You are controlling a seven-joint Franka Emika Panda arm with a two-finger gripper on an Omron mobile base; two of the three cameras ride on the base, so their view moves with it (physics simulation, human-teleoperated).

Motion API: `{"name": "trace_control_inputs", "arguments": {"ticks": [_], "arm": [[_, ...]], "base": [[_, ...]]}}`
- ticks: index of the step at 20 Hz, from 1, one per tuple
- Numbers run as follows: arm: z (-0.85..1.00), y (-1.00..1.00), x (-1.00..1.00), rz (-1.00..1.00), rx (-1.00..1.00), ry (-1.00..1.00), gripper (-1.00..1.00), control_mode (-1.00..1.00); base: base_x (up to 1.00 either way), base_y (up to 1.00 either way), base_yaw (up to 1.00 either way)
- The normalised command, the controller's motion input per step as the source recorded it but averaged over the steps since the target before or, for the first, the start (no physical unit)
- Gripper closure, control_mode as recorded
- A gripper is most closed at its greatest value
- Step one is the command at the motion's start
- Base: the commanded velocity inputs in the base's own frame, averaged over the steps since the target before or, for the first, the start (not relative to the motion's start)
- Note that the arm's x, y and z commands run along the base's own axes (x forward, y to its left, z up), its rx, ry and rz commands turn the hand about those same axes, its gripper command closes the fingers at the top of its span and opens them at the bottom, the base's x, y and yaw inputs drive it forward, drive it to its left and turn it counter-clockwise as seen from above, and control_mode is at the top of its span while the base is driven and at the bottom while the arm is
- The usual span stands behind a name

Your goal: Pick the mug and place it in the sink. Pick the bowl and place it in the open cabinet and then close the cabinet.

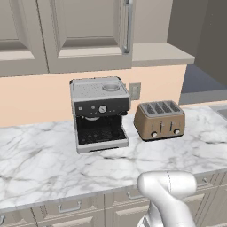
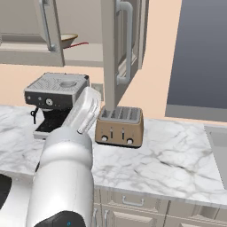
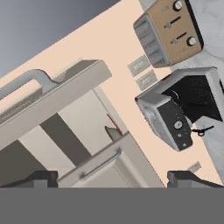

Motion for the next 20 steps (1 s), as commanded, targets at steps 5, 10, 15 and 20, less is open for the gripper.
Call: {"name": "trace_control_inputs", "arguments": {"ticks": [5,10,15,20], "arm": [[0.0,-0.33,0.5,0.14,0.0,-0.06,-1.0,-1.0],[0.0,-0.49,0.24,0.13,0.0,-0.09,-1.0,-1.0],[0.0,-0.44,0.31,0.13,0.0,-0.11,-1.0,-1.0],[0.0,-0.42,0.38,0.14,0.0,-0.13,-1.0,-1.0]], "base": [[0.0,0.0,0.0],[0.0,0.0,0.0],[0.0,0.0,0.0],[0.0,0.0,0.0]]}}
